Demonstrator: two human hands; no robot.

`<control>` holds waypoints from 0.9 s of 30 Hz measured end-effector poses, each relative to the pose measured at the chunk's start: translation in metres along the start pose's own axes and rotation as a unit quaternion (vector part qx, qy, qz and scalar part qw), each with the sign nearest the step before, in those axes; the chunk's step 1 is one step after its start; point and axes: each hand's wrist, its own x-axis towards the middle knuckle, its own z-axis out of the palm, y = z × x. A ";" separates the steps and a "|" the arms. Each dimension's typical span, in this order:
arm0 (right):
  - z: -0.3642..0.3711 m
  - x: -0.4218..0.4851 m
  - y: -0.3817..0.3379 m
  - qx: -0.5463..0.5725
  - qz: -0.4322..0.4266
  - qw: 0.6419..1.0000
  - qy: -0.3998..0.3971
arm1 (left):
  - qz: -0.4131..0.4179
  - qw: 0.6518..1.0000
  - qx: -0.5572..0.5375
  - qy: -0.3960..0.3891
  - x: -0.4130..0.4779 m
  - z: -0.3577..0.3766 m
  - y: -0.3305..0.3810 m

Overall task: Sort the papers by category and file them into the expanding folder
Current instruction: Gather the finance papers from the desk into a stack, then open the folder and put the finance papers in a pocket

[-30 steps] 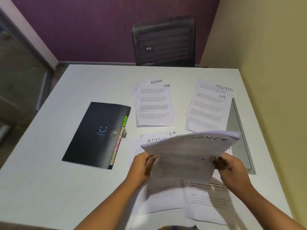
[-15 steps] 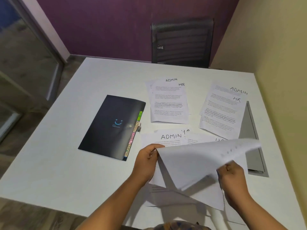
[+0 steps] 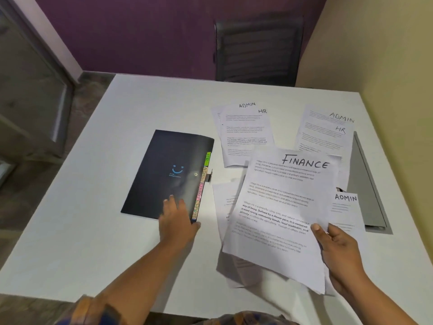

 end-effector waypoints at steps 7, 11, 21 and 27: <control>0.002 -0.015 0.012 -0.002 0.003 1.000 0.005 | 0.000 0.997 0.083 -0.004 0.008 0.008 -0.007; 0.000 -0.012 0.011 -0.013 0.004 1.000 0.008 | -0.001 0.993 0.117 -0.014 0.011 -0.004 -0.007; 0.005 0.000 0.005 -0.033 -0.007 0.999 0.011 | 0.026 0.975 0.199 -0.089 0.017 -0.006 -0.012; 0.005 0.000 0.005 -0.042 -0.028 0.999 -0.002 | 0.070 0.945 0.294 -0.127 0.047 -0.056 -0.011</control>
